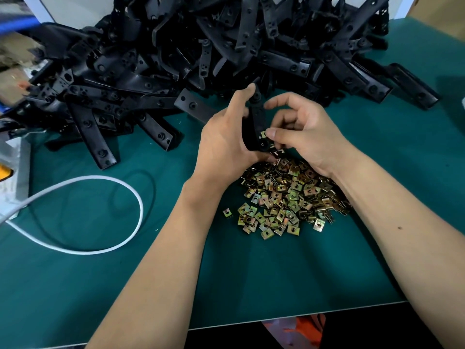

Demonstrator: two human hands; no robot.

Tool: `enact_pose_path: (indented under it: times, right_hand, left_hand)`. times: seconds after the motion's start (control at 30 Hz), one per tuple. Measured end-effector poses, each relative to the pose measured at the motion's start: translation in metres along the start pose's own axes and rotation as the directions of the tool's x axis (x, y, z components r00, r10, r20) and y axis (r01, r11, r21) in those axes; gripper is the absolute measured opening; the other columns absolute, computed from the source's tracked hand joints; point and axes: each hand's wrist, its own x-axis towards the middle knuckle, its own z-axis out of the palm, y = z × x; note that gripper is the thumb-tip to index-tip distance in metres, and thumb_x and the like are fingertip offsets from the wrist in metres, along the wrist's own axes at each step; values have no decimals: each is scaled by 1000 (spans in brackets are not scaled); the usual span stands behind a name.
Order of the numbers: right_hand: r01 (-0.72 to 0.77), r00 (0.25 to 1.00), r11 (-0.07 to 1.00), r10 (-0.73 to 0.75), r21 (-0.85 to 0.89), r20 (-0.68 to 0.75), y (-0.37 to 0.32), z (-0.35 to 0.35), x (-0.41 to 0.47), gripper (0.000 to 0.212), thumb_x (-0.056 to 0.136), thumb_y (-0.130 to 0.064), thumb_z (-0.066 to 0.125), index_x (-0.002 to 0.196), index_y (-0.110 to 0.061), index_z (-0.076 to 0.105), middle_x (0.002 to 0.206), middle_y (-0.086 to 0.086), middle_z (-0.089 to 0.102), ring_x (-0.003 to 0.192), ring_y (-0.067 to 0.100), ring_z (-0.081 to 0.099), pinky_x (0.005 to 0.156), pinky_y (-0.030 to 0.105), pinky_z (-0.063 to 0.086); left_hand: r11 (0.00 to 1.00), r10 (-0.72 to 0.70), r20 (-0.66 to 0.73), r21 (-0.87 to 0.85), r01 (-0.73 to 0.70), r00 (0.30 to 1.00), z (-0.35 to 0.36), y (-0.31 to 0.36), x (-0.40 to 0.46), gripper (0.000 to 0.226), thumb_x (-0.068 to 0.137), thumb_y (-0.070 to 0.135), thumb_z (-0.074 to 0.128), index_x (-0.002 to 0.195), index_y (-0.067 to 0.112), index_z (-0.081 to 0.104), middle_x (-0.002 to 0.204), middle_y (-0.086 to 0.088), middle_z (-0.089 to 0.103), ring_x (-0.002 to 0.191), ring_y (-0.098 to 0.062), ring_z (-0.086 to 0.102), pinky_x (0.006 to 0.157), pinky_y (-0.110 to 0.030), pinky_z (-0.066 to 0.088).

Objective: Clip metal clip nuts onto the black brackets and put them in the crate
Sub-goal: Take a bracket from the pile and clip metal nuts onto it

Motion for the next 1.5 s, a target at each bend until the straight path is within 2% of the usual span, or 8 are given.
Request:
enact_pose_path:
  times: [0.33,0.53,0.7,0.9,1.13,1.33,1.43,1.5]
  right_hand:
    - [36,999,999,-35,39,-41,-2,6,1,38,93,9,65,128,-5,58,76,3,57,65,12,56,67,23,49]
    - [-48,990,989,66,142,-123,1,13,3,33,93,8,65,121,-9,64,79,5,58,63,6,55,58,16,44]
    - [-242,960,967,250,76,-128,5,10,5,4,92,-14,76,90,-17,79,67,-10,65,54,-1,50,53,16,39]
    - [-316,930,920,349,234,-115,1,2,4,14,87,-6,78,75,-14,78,65,1,55,54,6,45,49,15,37]
    - [-280,954,909,299,310,-15,-3,5,1,13,91,0,71,79,-5,72,66,3,63,60,10,55,60,23,47]
    - [-229,969,970,236,85,-78,-1,3,2,8,92,-19,77,84,-19,79,72,1,65,69,15,57,69,30,48]
    - [-187,966,982,181,-15,-185,2,-4,4,14,98,-34,70,96,-24,81,70,-8,66,63,4,53,64,21,44]
    - [-150,950,960,73,-238,-303,5,-16,7,19,101,-33,63,98,-28,80,74,-12,72,63,-3,57,68,18,44]
  left_hand:
    - [998,-50,-148,31,55,988,8,9,-4,124,50,50,100,152,17,37,114,-1,67,110,-26,64,92,-33,48]
    - [994,-57,-188,76,72,980,11,11,-2,116,58,44,98,152,16,37,113,-4,68,110,-29,65,94,-46,52]
    - [995,-44,-122,87,55,991,8,4,2,121,55,49,98,155,20,36,118,-3,66,116,-25,61,98,-35,47]
    - [1000,-23,-44,-1,23,999,3,2,-1,120,60,54,94,158,21,32,126,-5,66,122,-17,58,100,-21,38]
    - [999,-27,-126,35,32,992,2,9,-3,120,56,55,95,153,13,38,116,-4,68,110,-21,64,96,-38,53]
    - [999,-30,-130,29,34,991,5,3,1,119,57,59,93,154,18,36,117,-2,67,112,-19,62,94,-28,46]
    - [996,-84,-138,6,86,987,8,-3,3,119,60,60,92,155,18,34,119,-2,67,114,-16,61,95,-25,45]
    - [993,-119,-151,-5,120,981,11,-7,1,118,62,61,91,155,17,33,120,-2,68,115,-15,60,94,-21,42]
